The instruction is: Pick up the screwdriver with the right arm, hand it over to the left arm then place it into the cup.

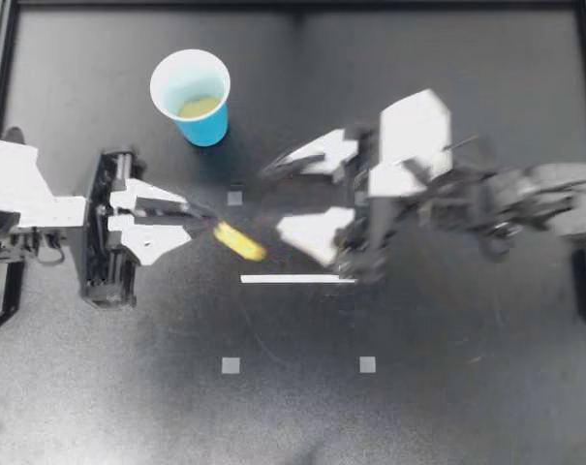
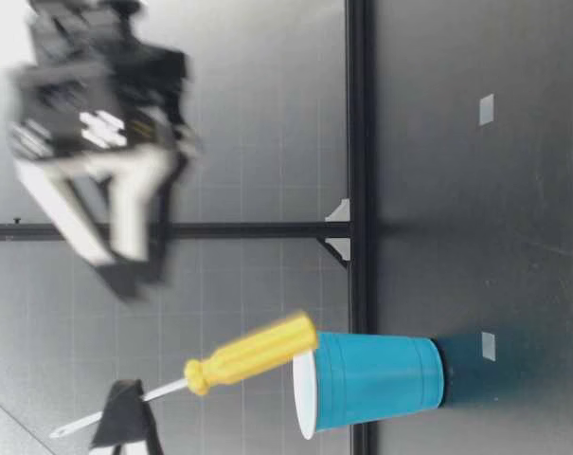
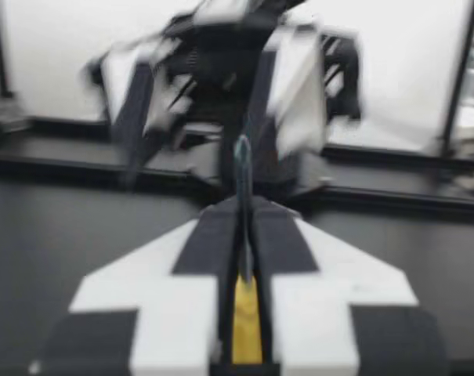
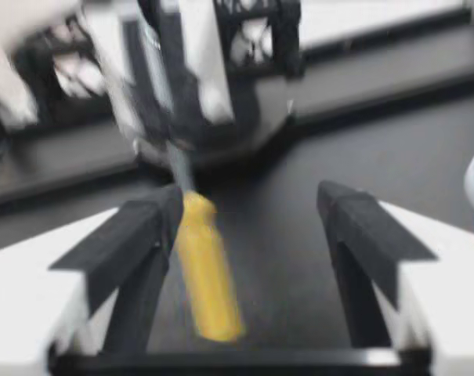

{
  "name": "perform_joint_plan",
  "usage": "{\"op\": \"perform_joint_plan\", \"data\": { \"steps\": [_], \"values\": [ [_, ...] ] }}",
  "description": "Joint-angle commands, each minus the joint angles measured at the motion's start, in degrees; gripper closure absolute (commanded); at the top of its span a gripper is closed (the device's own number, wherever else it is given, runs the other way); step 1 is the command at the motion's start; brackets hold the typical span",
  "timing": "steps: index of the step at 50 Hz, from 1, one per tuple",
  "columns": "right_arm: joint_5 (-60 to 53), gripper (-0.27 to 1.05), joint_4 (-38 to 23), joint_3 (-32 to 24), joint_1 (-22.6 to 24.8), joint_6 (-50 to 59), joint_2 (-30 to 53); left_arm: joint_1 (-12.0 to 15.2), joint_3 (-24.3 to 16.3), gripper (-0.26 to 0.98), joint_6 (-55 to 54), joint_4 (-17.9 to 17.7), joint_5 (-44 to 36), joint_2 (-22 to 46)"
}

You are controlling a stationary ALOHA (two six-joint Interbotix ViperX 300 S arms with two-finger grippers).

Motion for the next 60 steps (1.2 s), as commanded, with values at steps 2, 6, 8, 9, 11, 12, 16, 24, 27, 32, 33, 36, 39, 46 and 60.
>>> {"op": "perform_joint_plan", "data": {
  "steps": [2,6,8,9,11,12,16,24,27,32,33,36,39,46,60],
  "values": [
    [-4.0,0.07,0.2,2.5,-0.7,0.0,-5.7,2.3,-0.4,0.69,4.9,-4.8,-0.6,-1.1],
    [-5.4,0.07,0.4,4.9,-0.7,0.1,-8.1,4.0,-0.7,0.69,8.6,-7.6,-0.6,-1.2],
    [-6.2,0.07,0.6,6.0,-0.7,0.2,-9.1,5.2,-0.9,0.69,10.1,-8.9,-0.5,-1.2],
    [-6.2,0.07,0.8,6.4,-0.7,0.2,-9.6,5.9,-1.1,0.69,10.8,-9.4,-0.5,-1.2],
    [-6.6,0.07,1.0,7.1,-0.7,0.2,-10.4,7.6,-1.1,0.69,12.2,-10.5,-0.5,-1.2],
    [-6.7,0.07,1.1,7.5,-0.6,0.2,-10.7,8.3,-1.1,0.69,12.7,-10.6,-0.5,-1.1],
    [-6.8,0.07,1.1,8.4,-0.7,0.4,-11.8,12.2,-1.0,0.69,14.7,-11.3,-0.5,-1.0],
    [-6.8,0.07,1.1,8.7,-0.4,0.4,-11.9,18.1,-0.4,0.69,15.9,-11.3,-0.4,-0.8],
    [-6.8,0.07,1.1,8.7,-0.4,0.4,-11.5,19.7,-0.3,0.69,16.0,-11.3,-0.4,-0.5],
    [-6.8,0.07,1.1,8.6,-0.3,0.4,-11.2,21.7,-0.4,0.69,16.1,-11.3,-0.4,0.7],
    [-6.8,0.07,1.1,8.6,-0.2,0.4,-11.1,22.1,-0.4,0.69,16.1,-11.3,-0.4,1.1],
    [-6.8,0.07,1.1,8.5,-0.2,0.4,-11.0,23.0,-0.5,0.69,16.1,-11.3,-0.3,2.2],
    [-6.8,0.07,1.1,8.5,-0.1,0.4,-11.0,23.6,-0.9,0.69,15.9,-11.4,-0.3,3.7],
    [-6.8,0.08,1.0,8.5,0.4,0.4,-11.0,23.9,-1.8,0.64,14.9,-12.0,-0.2,6.8],
    [-6.8,0.08,1.0,8.7,1.0,0.4,-10.9,23.9,-3.8,0.19,14.7,-12.0,1.0,7.4]
  ]
}}
